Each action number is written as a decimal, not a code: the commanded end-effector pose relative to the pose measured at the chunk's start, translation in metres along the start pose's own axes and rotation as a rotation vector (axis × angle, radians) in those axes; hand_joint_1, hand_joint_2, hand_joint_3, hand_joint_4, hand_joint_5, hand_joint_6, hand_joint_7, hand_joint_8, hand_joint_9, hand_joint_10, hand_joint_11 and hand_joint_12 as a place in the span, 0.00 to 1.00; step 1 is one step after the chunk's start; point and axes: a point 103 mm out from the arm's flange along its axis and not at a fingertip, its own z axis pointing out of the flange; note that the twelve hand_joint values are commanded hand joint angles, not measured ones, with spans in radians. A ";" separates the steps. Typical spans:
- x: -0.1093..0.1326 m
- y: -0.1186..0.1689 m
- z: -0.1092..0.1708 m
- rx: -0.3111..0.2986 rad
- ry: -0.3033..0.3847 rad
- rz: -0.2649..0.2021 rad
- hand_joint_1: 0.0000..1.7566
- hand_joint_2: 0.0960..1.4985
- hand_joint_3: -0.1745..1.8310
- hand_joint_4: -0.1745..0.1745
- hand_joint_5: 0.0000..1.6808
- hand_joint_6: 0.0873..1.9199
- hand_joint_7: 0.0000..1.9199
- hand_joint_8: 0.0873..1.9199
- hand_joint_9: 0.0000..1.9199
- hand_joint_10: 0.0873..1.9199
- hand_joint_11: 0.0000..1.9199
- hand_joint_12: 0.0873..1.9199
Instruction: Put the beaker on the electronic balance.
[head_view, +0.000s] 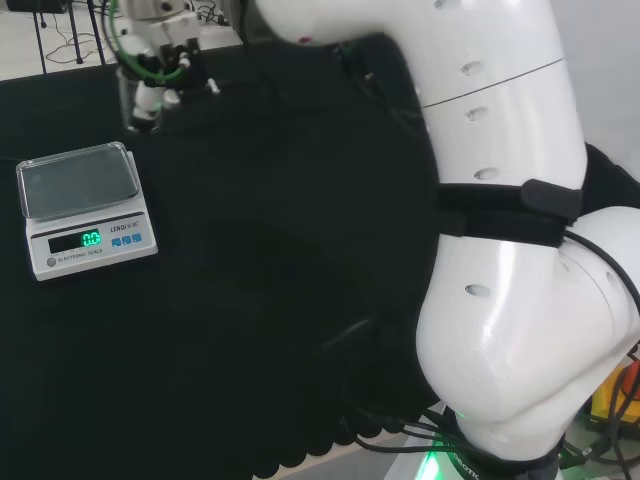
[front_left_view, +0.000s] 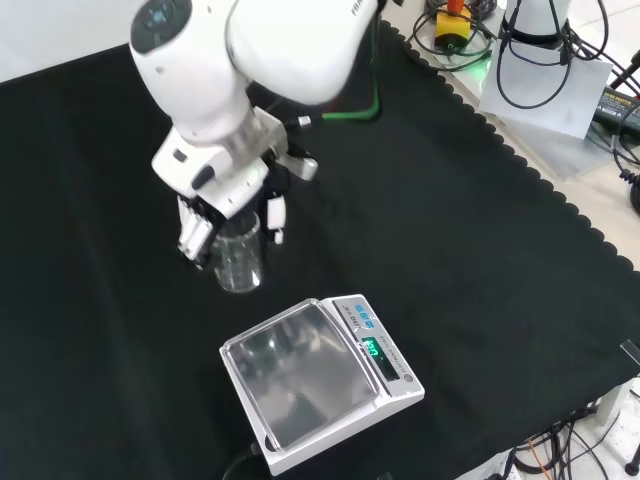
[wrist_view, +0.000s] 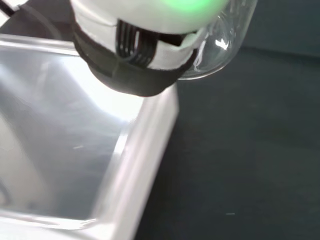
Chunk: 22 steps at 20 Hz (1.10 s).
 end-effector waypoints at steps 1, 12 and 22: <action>0.062 0.006 0.023 0.055 -0.012 -0.107 0.70 0.58 0.42 0.48 0.46 0.75 0.40 0.79 0.51 0.63 0.58 0.46; 0.092 0.012 0.059 0.125 -0.013 -0.159 0.66 0.59 0.42 0.59 0.47 0.74 0.41 0.77 0.50 0.63 0.58 0.46; 0.109 0.020 0.077 0.161 -0.022 -0.190 0.66 0.59 0.41 0.59 0.46 0.73 0.42 0.77 0.49 0.64 0.58 0.46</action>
